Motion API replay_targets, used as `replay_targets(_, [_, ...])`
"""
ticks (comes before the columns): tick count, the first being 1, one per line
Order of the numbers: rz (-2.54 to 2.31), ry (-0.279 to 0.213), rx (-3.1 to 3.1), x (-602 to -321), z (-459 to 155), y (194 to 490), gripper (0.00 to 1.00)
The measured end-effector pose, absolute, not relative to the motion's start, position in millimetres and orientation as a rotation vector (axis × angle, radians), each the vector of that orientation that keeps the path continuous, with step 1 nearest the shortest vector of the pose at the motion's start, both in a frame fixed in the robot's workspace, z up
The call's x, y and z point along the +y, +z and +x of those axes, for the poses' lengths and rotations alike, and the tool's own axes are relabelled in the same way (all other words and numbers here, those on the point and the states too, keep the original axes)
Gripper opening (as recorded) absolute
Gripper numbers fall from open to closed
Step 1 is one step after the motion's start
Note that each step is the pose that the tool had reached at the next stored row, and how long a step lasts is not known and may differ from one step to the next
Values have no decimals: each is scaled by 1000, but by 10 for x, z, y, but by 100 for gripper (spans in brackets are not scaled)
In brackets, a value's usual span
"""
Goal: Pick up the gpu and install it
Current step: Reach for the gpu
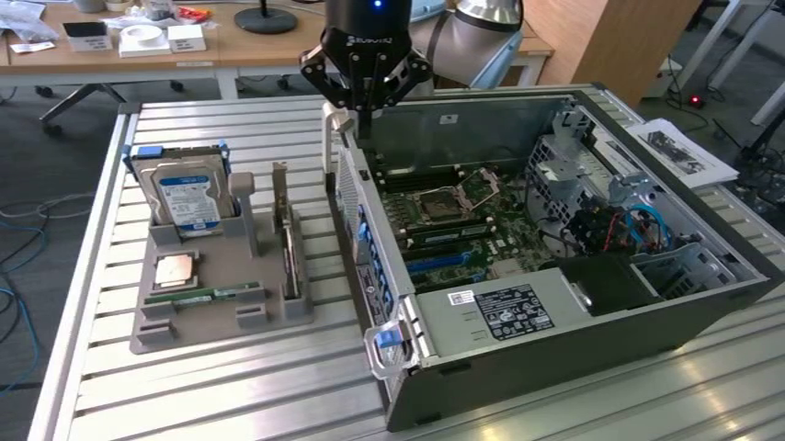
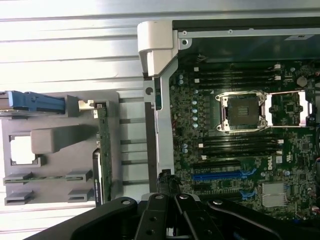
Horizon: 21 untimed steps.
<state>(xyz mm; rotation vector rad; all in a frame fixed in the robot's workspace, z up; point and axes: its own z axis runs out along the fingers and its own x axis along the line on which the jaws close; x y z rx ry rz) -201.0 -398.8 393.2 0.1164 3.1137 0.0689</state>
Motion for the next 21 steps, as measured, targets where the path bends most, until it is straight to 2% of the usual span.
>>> replay_targets(21, [117, 69, 3114, -3988, -2061, 3933, 11])
